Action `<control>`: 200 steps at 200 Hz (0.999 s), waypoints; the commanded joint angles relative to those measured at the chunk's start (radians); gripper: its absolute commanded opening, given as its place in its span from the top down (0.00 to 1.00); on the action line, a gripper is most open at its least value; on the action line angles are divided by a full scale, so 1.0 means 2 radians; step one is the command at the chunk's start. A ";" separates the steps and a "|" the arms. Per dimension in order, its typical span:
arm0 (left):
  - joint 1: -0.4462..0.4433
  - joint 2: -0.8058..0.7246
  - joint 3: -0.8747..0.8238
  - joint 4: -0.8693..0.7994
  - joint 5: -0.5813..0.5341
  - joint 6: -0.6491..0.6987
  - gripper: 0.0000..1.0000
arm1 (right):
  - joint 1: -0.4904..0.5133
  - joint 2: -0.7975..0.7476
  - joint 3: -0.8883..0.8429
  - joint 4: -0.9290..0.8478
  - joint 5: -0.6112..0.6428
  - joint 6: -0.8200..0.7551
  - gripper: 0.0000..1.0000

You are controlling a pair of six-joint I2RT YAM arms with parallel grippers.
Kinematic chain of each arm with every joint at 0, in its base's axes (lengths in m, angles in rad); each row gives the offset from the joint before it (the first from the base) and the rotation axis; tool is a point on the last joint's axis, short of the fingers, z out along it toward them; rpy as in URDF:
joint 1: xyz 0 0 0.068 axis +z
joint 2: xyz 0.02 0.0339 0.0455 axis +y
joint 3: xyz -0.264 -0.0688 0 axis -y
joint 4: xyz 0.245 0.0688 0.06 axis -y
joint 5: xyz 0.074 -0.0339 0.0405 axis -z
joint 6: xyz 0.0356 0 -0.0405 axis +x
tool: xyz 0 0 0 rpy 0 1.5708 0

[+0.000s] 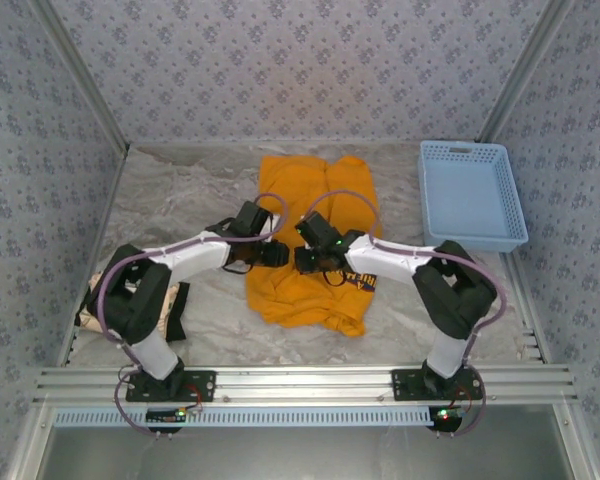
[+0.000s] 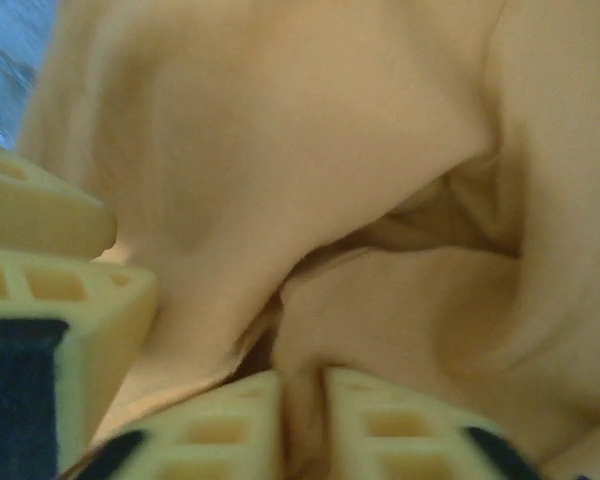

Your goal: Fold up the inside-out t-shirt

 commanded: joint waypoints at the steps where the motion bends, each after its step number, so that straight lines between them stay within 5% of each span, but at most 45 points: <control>1: -0.002 0.017 0.014 -0.012 0.012 0.014 0.90 | 0.003 -0.021 -0.012 -0.010 0.028 0.005 0.95; 17: -0.002 0.000 0.003 -0.028 0.005 0.012 1.00 | -0.003 -0.070 -0.049 -0.018 0.014 -0.005 0.96; 48: 0.003 -0.073 -0.041 -0.057 -0.015 0.003 1.00 | -0.011 -0.162 -0.127 -0.067 0.022 0.004 0.88; 83: 0.020 -0.099 -0.093 -0.027 0.023 -0.004 1.00 | -0.008 -0.140 -0.205 -0.037 -0.013 0.029 0.72; 102: 0.014 -0.115 -0.086 -0.028 0.046 0.001 0.82 | 0.001 -0.154 -0.182 -0.063 -0.007 0.019 0.57; 144: -0.028 -0.137 -0.046 -0.018 0.057 0.046 0.56 | -0.018 -0.196 -0.100 -0.099 0.008 -0.030 0.51; 200: -0.032 -0.039 -0.029 0.026 0.001 0.084 0.54 | -0.014 -0.066 -0.039 -0.028 0.016 -0.044 0.50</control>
